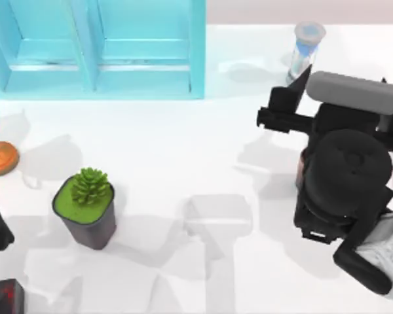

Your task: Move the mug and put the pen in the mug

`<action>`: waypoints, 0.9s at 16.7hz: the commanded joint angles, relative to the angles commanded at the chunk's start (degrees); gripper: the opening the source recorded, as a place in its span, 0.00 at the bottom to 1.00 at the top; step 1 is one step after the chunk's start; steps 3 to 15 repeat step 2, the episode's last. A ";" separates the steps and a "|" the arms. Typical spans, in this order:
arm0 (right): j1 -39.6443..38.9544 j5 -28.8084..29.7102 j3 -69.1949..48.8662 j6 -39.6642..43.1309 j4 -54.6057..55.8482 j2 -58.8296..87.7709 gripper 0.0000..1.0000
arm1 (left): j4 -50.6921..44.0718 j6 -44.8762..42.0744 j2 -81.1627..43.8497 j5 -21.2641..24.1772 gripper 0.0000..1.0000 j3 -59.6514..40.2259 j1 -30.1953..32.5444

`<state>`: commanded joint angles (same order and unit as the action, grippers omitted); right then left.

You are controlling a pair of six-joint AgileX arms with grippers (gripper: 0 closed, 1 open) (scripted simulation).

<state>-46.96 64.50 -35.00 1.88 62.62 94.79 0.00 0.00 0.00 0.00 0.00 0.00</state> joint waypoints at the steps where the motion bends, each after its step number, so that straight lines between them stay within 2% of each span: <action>1: 0.00 0.00 0.00 0.00 0.00 0.00 1.00 | 0.00 0.00 0.00 0.00 1.00 0.00 0.00; 15: 0.00 0.00 0.00 0.00 0.00 0.00 1.00 | 0.00 0.00 0.00 0.00 1.00 0.00 0.00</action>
